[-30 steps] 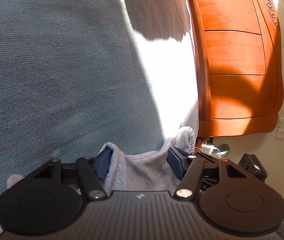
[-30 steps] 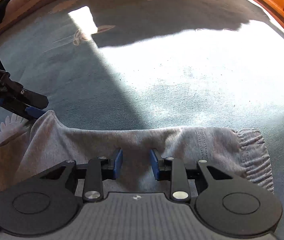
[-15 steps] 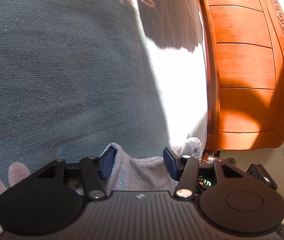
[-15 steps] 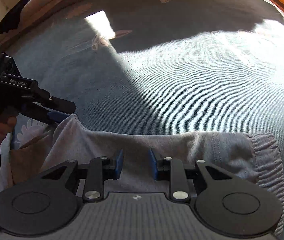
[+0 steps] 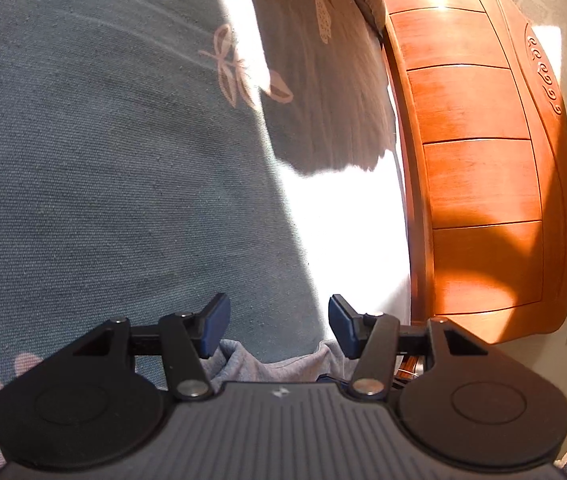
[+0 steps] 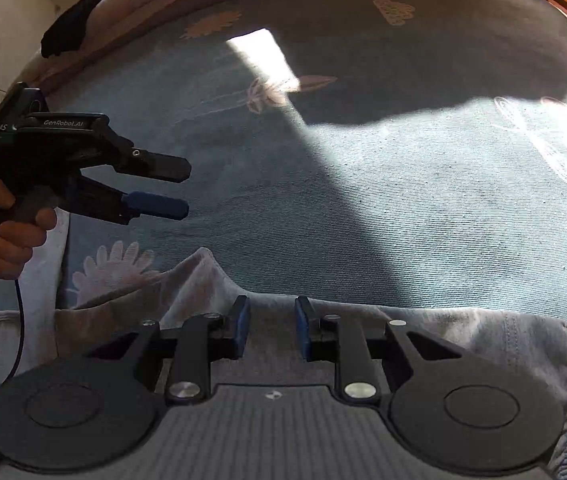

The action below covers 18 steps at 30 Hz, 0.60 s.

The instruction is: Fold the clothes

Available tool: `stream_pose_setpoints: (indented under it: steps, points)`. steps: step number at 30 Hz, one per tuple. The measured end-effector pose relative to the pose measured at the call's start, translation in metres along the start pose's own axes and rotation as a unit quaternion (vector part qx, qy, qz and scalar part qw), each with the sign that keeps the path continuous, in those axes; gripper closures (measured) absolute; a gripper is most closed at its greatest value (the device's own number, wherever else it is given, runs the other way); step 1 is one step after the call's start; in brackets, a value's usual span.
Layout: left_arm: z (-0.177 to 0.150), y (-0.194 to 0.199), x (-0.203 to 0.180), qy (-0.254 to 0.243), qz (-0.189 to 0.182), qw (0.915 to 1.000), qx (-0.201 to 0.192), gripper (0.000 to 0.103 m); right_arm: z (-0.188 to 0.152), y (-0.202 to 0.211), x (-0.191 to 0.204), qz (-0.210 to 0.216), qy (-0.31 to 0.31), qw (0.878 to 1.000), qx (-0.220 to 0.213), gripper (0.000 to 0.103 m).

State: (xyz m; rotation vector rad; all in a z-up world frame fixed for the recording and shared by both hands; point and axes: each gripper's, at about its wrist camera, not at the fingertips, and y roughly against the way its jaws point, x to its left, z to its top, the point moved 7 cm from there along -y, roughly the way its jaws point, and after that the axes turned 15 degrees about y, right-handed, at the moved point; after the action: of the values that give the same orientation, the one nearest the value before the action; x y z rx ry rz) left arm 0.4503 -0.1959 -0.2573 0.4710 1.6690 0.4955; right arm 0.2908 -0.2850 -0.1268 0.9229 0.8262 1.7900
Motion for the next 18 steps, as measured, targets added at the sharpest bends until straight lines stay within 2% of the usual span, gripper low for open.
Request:
stream_pose_setpoints:
  steps: [1, 4, 6, 8, 11, 13, 15, 18]
  points:
    - [-0.005, 0.001, -0.001, -0.011, 0.006, 0.9999, 0.002, 0.049, 0.0, -0.011, 0.008, 0.005, 0.012, 1.0, 0.006, 0.075]
    - [-0.019, 0.005, -0.004, -0.045, 0.026, 0.9986, 0.008, 0.049, 0.005, -0.041, 0.011, -0.017, 0.022, 1.0, 0.011, 0.076]
    - [-0.028, 0.008, -0.006, -0.069, 0.04, 0.9968, 0.011, 0.047, 0.013, -0.043, 0.006, -0.011, 0.003, 1.0, -0.011, 0.076]
    - [-0.039, 0.015, -0.009, -0.114, 0.069, 0.9911, 0.01, 0.045, 0.017, -0.04, 0.002, -0.015, -0.008, 1.0, -0.012, 0.076]
    - [-0.058, 0.021, -0.016, -0.167, 0.094, 0.9813, 0.02, 0.043, 0.013, -0.021, -0.002, -0.027, -0.015, 0.999, -0.013, 0.075]
    - [-0.07, 0.019, -0.023, -0.188, 0.094, 0.9771, 0.032, 0.042, 0.002, 0.002, -0.007, -0.054, -0.019, 0.998, -0.011, 0.07]
    - [-0.082, 0.013, -0.029, -0.208, 0.09, 0.9726, 0.051, 0.035, -0.014, 0.027, -0.021, -0.093, -0.032, 0.995, -0.006, 0.066]
    - [-0.104, -0.013, -0.036, -0.246, 0.083, 0.9608, 0.097, 0.035, -0.039, 0.057, -0.049, -0.146, -0.059, 0.987, 0.01, 0.065]
